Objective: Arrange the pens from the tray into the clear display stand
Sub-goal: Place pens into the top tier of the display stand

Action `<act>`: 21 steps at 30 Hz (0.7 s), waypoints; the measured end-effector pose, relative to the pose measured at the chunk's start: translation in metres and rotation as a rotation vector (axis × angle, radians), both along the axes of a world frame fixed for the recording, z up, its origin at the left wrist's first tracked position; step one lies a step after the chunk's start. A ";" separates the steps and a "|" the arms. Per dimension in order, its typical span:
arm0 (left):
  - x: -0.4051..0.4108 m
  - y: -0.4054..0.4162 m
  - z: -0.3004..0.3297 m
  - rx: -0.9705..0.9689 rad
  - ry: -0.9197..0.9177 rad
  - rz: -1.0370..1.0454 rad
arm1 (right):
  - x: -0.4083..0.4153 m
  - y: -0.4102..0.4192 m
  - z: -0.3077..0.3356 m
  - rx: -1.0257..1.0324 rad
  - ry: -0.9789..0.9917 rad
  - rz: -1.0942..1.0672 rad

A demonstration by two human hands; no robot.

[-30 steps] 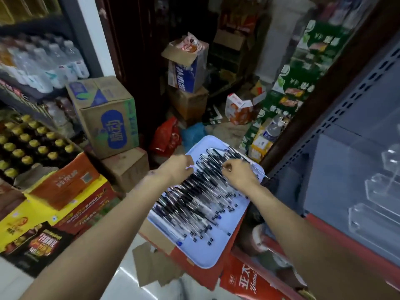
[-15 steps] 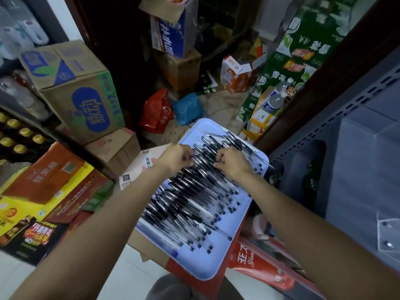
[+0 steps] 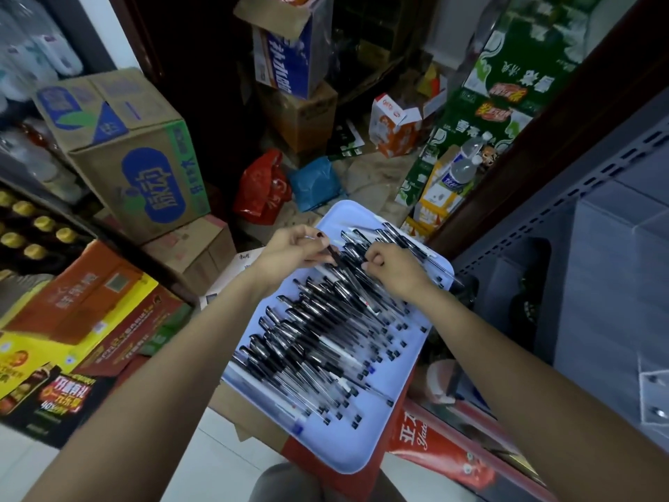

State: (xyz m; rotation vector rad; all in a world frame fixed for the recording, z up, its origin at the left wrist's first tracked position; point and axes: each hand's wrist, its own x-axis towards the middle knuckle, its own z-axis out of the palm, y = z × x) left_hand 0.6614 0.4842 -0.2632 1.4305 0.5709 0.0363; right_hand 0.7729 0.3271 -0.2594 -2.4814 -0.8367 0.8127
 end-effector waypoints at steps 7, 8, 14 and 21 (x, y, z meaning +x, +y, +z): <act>0.019 -0.020 0.042 0.113 -0.130 0.145 | -0.015 -0.002 0.062 0.372 0.095 -0.069; 0.022 -0.024 0.051 0.121 -0.159 0.173 | -0.016 -0.006 0.072 0.419 0.116 -0.095; 0.039 -0.068 0.126 0.178 -0.407 0.124 | -0.015 -0.047 0.140 0.682 0.047 -0.282; 0.051 -0.186 0.189 0.389 -0.424 -0.393 | 0.000 -0.161 0.217 1.117 -0.027 -0.559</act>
